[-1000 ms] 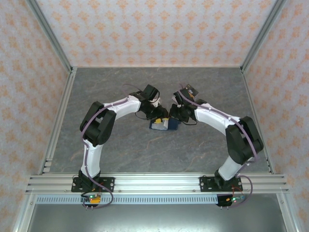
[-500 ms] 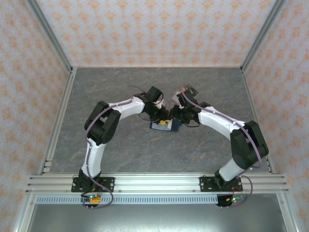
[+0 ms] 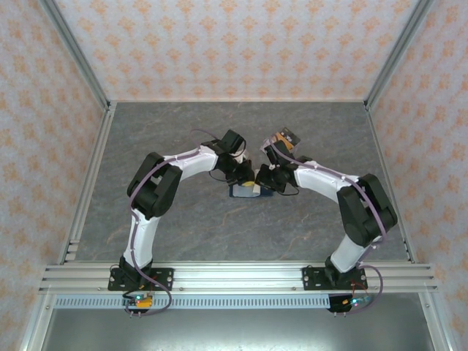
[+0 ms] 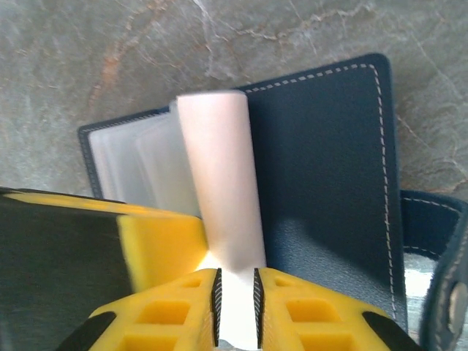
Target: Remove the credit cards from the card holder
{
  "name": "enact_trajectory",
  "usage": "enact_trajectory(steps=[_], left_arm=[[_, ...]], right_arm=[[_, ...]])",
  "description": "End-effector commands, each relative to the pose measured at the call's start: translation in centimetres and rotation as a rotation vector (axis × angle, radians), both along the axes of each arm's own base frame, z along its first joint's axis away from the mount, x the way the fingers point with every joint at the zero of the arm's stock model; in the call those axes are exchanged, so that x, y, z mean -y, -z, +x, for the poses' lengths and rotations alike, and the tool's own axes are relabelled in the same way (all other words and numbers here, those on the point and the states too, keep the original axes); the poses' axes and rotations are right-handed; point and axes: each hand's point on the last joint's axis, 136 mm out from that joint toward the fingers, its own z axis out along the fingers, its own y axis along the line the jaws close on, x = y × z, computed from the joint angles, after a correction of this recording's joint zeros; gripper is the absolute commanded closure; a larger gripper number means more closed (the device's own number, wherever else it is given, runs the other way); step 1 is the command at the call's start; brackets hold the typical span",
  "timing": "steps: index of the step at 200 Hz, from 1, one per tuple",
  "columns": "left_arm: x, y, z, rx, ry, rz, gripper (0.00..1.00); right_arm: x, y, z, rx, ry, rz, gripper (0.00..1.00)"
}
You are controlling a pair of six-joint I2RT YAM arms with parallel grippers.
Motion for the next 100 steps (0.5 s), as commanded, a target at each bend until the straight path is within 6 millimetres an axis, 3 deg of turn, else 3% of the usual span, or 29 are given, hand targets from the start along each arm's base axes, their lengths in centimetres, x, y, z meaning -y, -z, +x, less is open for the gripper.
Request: enact_trajectory(steps=[1, 43, 72, 85, 100], left_arm=[[0.0, -1.8, 0.7, 0.032, -0.009, -0.034, 0.98], [-1.8, -3.0, 0.8, 0.061, -0.043, 0.005, 0.96], [-4.9, -2.5, 0.4, 0.067, -0.093, 0.119, 0.74], [-5.5, -2.1, 0.1, 0.058, -0.096, 0.145, 0.63], [-5.6, -1.5, -0.3, 0.042, -0.093, 0.156, 0.58]], right_arm=[[0.7, 1.4, -0.4, -0.036, 0.01, -0.038, 0.78], [0.6, 2.4, -0.3, -0.067, 0.004, -0.056, 0.78], [1.1, 2.7, -0.3, -0.073, 0.016, -0.087, 0.78], [1.1, 2.9, -0.3, -0.079, 0.019, -0.09, 0.78], [1.2, 3.1, -0.4, -0.085, 0.022, -0.093, 0.79]])
